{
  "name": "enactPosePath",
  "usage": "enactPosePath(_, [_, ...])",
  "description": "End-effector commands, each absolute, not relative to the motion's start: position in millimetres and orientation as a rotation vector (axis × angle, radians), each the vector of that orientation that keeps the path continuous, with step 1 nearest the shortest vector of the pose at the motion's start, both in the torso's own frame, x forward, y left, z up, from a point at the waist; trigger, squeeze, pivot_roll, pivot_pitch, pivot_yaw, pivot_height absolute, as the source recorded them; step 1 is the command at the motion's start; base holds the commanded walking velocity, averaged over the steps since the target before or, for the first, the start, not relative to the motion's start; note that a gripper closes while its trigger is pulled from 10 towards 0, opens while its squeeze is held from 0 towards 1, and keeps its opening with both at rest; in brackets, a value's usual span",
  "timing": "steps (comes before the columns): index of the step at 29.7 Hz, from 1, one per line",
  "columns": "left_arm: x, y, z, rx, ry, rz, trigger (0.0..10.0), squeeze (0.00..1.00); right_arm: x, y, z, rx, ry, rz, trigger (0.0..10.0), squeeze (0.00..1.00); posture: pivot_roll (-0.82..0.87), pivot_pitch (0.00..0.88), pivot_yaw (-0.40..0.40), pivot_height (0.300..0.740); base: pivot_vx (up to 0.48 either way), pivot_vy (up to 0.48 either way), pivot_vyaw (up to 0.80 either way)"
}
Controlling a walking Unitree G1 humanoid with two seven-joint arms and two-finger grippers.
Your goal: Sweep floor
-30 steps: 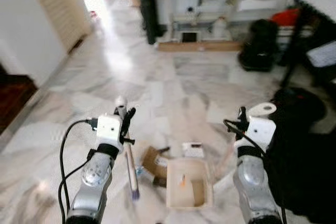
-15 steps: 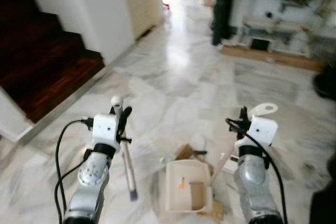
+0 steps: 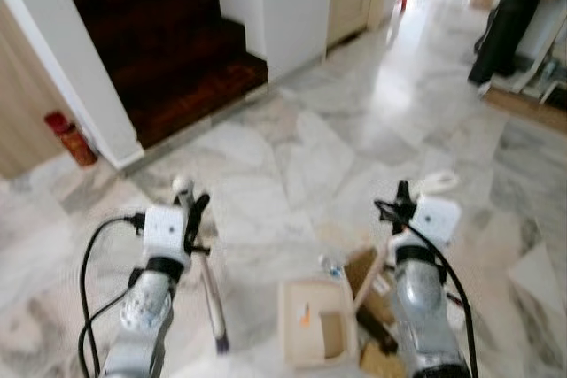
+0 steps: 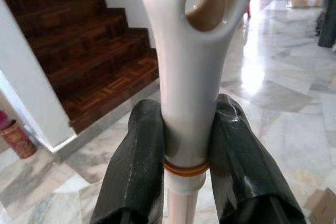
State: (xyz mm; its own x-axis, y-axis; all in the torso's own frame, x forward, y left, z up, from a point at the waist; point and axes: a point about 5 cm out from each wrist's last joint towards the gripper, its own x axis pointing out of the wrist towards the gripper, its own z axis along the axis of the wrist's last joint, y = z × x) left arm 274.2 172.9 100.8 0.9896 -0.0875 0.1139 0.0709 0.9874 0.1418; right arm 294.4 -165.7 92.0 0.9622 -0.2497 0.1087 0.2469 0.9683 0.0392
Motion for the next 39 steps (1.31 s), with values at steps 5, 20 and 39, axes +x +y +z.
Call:
enactPosePath(5, [275.7, 167.1, 116.4, 0.141, -0.188, -0.085, 10.0, 0.0, 295.5, -172.1, 103.4, 0.032, -0.156, -0.261, 10.0, 0.0, 0.09, 0.063, 0.043, 0.74, 0.0, 0.0, 0.58])
enactPosePath(20, [274.5, 166.0, 113.8, 0.138, -0.174, -0.094, 10.0, 0.0, 295.9, -168.6, 100.8, 0.044, -0.146, -0.247, 10.0, 0.0, 0.09, 0.009, 0.047, 0.74, 0.0, 0.0, 0.8])
enactPosePath(39, [276.7, 166.4, 112.3, 0.119, -0.152, -0.092, 10.0, 0.0, 298.9, -167.3, 101.7, 0.05, -0.145, -0.235, 10.0, 0.0, 0.1, 0.006, 0.04, 0.74, 0.0, 0.0, 0.8])
